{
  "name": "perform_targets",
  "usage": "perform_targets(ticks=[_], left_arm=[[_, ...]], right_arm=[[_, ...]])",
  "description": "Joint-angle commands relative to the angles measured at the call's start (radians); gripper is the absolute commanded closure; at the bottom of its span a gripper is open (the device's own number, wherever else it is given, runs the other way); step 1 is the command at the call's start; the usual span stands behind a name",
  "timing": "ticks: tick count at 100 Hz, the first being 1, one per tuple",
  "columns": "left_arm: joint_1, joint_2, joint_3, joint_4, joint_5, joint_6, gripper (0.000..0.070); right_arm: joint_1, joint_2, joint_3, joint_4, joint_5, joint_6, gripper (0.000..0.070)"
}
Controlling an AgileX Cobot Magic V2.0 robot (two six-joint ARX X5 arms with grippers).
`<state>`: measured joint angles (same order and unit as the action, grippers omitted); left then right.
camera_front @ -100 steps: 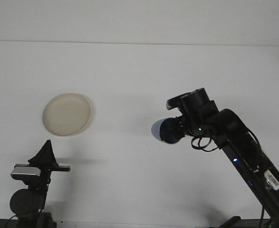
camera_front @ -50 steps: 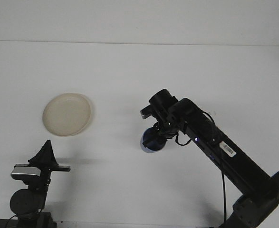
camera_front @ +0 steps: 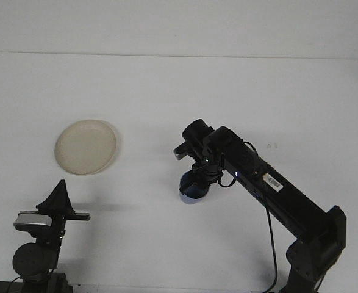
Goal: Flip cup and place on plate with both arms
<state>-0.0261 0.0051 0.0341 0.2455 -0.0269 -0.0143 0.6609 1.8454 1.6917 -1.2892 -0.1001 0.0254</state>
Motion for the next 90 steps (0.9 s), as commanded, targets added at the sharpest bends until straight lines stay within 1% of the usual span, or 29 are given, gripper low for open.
perform_targets(ticks=[1,54,59,65,73,90], left_arm=[[0.002,-0.002,-0.020,0.011,0.001,-0.001,0.0689],[0.002,-0.002,-0.020,0.011,0.001,-0.001,0.0689],[0.002,-0.002,-0.020,0.011,0.001,-0.001,0.0689],[0.002,-0.002,-0.020,0.011,0.001,-0.001,0.0689],[0.002,-0.002,-0.020,0.011,0.001,-0.001,0.0689],[0.002,-0.002,-0.020,0.011,0.001,-0.001,0.0689]], right_arm=[[0.011,0.038,0.026,-0.001,0.005,-0.016,0.0695],[0.017,0.082,0.026,-0.004,0.003,-0.031,0.0683],[0.017,0.082,0.026,-0.005,0.003,-0.033,0.0668],[0.017,0.082,0.026,-0.005,0.003,-0.034,0.0610],[0.017,0.082,0.026,-0.005,0.003,-0.036,0.0558],[0.017,0.082,0.026,-0.003,0.003,-0.037,0.0553]])
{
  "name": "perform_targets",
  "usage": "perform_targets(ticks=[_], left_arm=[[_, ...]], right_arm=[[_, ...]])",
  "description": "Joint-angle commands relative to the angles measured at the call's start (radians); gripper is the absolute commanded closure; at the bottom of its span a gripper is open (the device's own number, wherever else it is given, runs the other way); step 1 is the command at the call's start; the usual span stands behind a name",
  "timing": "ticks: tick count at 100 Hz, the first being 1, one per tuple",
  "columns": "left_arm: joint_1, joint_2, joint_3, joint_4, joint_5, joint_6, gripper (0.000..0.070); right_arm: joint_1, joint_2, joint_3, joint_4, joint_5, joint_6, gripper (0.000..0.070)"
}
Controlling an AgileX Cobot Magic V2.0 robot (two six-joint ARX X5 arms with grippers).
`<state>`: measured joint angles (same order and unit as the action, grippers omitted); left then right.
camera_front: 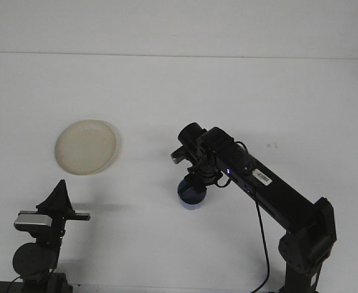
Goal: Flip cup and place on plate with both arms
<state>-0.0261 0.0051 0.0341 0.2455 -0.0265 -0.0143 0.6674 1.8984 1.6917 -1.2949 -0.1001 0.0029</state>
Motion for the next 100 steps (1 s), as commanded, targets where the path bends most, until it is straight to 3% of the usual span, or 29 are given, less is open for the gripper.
perform_targets(ticks=[1,6,15,20,67,100], left_arm=[[0.002,-0.002,-0.020,0.011,0.001,-0.001,0.0689],[0.002,-0.002,-0.020,0.011,0.001,-0.001,0.0689],[0.002,-0.002,-0.020,0.011,0.001,-0.001,0.0689],[0.002,-0.002,-0.020,0.011,0.001,-0.001,0.0689],[0.002,-0.002,-0.020,0.011,0.001,-0.001,0.0689],[0.002,-0.002,-0.020,0.011,0.001,-0.001,0.0689]], right_arm=[[0.010,0.029,0.027,0.003,0.003,-0.014,0.0551],[0.010,0.029,0.027,0.008,0.003,-0.013,0.0500],[0.008,0.029,0.028,0.009,0.003,-0.006,0.0323],[0.005,0.028,0.032,0.007,0.004,-0.005,0.0268],[-0.023,0.001,0.188,-0.072,0.005,-0.018,0.0266],[-0.182,-0.094,0.188,-0.073,0.006,-0.034,0.0266]])
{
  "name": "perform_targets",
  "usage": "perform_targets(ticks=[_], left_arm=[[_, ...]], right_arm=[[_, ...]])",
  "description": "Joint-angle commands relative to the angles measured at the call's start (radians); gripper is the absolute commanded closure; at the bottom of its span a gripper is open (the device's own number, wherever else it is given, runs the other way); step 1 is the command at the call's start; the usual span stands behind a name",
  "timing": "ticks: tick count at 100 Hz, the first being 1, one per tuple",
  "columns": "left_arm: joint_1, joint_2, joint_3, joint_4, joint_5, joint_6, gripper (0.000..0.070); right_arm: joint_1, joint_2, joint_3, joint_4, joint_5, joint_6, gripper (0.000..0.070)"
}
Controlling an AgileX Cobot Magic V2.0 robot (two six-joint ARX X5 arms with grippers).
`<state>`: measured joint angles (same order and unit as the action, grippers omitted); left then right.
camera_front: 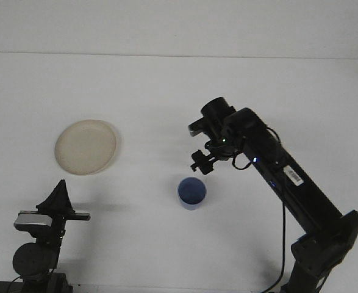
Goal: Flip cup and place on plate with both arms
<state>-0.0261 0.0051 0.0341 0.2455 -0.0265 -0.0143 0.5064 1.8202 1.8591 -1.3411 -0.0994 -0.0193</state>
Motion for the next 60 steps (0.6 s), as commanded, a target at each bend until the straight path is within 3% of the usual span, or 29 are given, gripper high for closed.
perform_targets(ticks=[1,42,60], left_arm=[[0.002,-0.002,-0.020,0.011,0.001,-0.001,0.0689],[0.002,-0.002,-0.020,0.011,0.001,-0.001,0.0689],[0.002,-0.002,-0.020,0.011,0.001,-0.001,0.0689]], right_arm=[[-0.027,-0.019,0.020,-0.027,0.006,-0.012,0.0266],[-0.298,-0.170,0.010,-0.014,0.007,-0.012,0.0266],[-0.410,-0.264,-0.073,0.040,0.007,-0.012,0.0266]])
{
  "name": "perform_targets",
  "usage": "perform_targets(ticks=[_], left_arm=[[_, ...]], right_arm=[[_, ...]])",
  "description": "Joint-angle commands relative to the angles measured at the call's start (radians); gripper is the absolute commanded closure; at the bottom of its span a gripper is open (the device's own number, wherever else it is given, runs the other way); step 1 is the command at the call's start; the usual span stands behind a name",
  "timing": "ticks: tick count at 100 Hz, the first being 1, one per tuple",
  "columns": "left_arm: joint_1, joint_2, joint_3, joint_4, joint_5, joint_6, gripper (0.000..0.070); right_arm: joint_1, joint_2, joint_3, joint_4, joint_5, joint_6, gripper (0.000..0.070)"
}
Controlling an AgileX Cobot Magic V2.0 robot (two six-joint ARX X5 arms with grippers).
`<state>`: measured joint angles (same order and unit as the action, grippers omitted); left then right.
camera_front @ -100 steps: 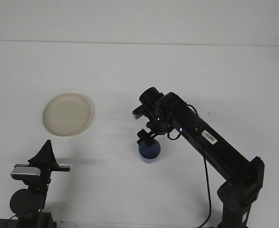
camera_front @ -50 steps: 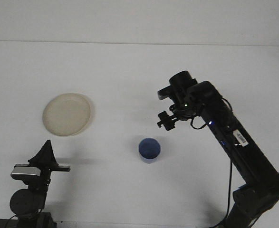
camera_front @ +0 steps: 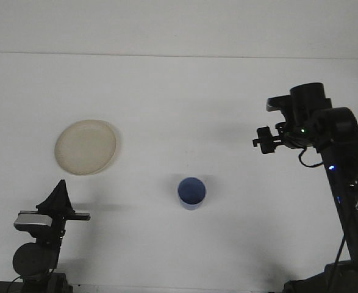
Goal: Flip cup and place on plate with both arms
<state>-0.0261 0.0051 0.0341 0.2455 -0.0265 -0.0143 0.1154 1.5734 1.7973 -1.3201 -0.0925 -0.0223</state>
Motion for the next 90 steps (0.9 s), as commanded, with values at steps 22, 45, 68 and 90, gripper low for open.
perform_targets(ticks=[22,45,68,90], left_arm=[[0.002,-0.002,-0.020,0.011,0.001,-0.001,0.0689],[0.002,-0.002,-0.020,0.011,0.001,-0.001,0.0689],[0.002,-0.002,-0.020,0.011,0.001,-0.001,0.0689],[0.002,-0.002,-0.020,0.011,0.001,-0.001,0.0689]], right_arm=[[-0.124,-0.196,-0.232,0.155,0.000,-0.004,0.0266],[-0.150,-0.431,-0.525,0.374,0.000,0.000,0.0266],[-0.146,-0.641,-0.781,0.573,-0.009,0.000,0.0266],[-0.146,-0.843,-0.978,0.747,-0.012,0.000,0.0266]])
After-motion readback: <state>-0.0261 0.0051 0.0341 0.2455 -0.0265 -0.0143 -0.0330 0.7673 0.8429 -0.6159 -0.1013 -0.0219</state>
